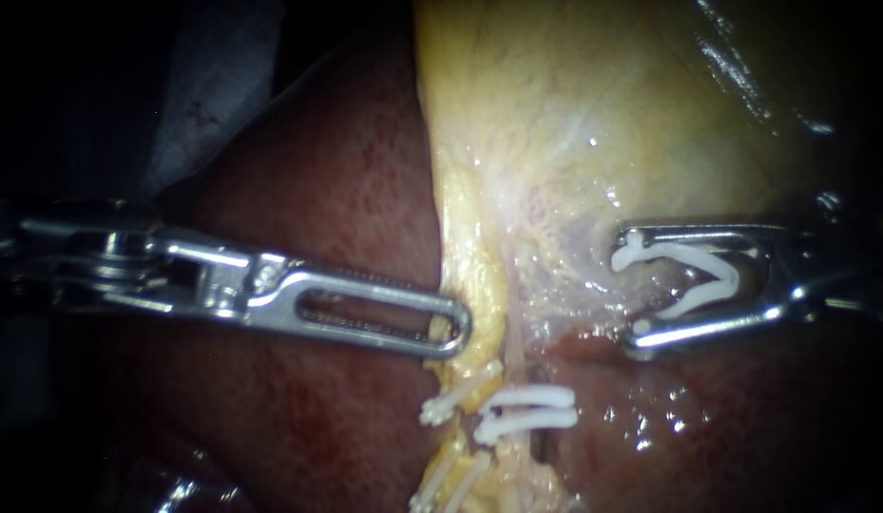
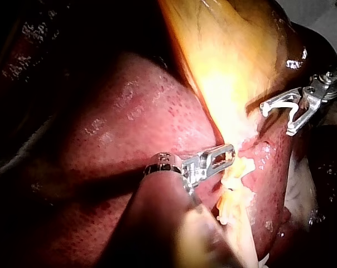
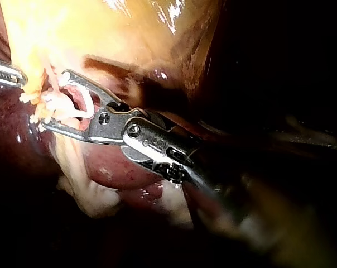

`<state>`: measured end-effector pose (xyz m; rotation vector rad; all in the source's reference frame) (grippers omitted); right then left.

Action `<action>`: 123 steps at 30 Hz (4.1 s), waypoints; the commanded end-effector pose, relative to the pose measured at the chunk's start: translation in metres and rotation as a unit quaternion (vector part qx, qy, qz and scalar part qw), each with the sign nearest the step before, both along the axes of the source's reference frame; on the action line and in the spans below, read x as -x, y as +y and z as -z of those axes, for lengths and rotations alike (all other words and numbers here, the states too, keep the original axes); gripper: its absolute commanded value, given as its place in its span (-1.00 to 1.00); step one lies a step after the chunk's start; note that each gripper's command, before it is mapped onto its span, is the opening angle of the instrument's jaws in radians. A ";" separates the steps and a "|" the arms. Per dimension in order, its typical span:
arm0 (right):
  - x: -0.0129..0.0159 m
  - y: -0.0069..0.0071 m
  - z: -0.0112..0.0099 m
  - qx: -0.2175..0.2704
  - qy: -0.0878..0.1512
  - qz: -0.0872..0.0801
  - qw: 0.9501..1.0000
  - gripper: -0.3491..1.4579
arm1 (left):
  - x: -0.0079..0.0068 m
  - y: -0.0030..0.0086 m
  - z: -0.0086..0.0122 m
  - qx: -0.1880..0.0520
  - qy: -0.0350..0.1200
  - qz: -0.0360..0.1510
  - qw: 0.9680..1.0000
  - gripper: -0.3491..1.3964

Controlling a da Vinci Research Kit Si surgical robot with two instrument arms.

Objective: Clipping third clip right tube

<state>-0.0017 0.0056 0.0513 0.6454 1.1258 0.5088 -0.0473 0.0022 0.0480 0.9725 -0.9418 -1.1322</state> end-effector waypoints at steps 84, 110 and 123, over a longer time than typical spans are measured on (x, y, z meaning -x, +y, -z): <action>-0.0106 -0.0064 -0.0074 -0.113 0.006 0.001 0.994 -0.06 | -0.0055 0.0015 0.0086 -0.012 -0.003 0.017 1.000 -1.00; -0.0103 -0.0038 -0.0055 -0.125 0.026 -0.005 0.992 -0.32 | -0.0057 0.0016 0.0082 -0.012 -0.003 0.016 1.000 -1.00; -0.0083 -0.0025 -0.0069 -0.121 0.024 -0.013 0.992 -0.98 | -0.0058 0.0017 0.0079 -0.011 -0.003 0.016 1.000 -1.00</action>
